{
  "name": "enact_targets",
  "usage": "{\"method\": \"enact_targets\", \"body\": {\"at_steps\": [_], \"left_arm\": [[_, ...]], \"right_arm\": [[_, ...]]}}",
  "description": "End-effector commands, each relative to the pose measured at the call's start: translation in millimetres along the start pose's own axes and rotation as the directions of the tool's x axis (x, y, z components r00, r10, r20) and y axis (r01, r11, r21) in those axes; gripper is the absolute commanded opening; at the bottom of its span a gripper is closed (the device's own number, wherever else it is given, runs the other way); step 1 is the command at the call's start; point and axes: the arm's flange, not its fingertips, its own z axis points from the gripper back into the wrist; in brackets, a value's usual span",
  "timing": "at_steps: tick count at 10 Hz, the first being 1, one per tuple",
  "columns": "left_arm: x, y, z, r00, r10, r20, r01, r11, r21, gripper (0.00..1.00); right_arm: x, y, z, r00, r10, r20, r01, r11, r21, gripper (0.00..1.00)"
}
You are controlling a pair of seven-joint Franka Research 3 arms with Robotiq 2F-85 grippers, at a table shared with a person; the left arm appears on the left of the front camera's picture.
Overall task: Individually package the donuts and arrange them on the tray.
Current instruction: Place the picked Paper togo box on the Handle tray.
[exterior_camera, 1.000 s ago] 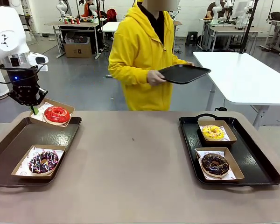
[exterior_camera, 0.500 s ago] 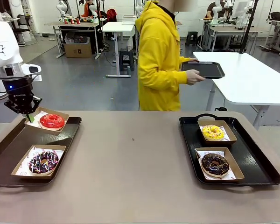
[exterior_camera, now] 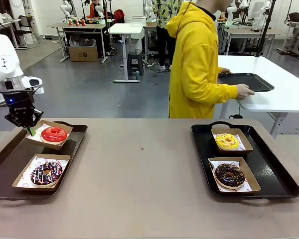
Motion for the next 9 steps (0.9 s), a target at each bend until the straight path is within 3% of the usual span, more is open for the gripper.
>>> {"method": "enact_targets", "body": {"at_steps": [1,5,6,7,8,9], "left_arm": [[8.6,1.7,-5.0,1.000,-0.014,0.007,0.013,1.000,0.021,0.01],[13.4,-3.9,-14.2,1.000,-0.003,0.015,0.002,0.997,0.077,0.01],[13.8,-3.7,-14.8,1.000,-0.007,0.011,0.006,0.997,0.080,0.13],[12.8,-3.2,-14.3,1.000,-0.010,0.010,0.010,0.997,0.073,0.61],[12.7,-2.2,-12.4,1.000,-0.011,0.011,0.010,0.997,0.073,0.73],[11.7,-1.7,-10.2,1.000,-0.011,0.014,0.010,0.997,0.070,1.00]], "right_arm": [[-2.5,1.4,-0.3,1.000,-0.009,-0.012,0.009,1.000,0.000,1.00],[-2.5,1.4,-0.3,1.000,-0.009,-0.012,0.009,1.000,0.000,1.00],[-2.5,1.4,-0.3,1.000,-0.009,-0.012,0.009,1.000,0.000,1.00],[-2.5,1.4,-0.3,1.000,-0.009,-0.012,0.009,1.000,0.000,1.00],[-2.5,1.4,-0.3,1.000,-0.009,-0.012,0.009,1.000,0.000,1.00],[-2.5,1.4,-0.3,1.000,-0.009,-0.012,0.009,1.000,0.000,1.00]]}}
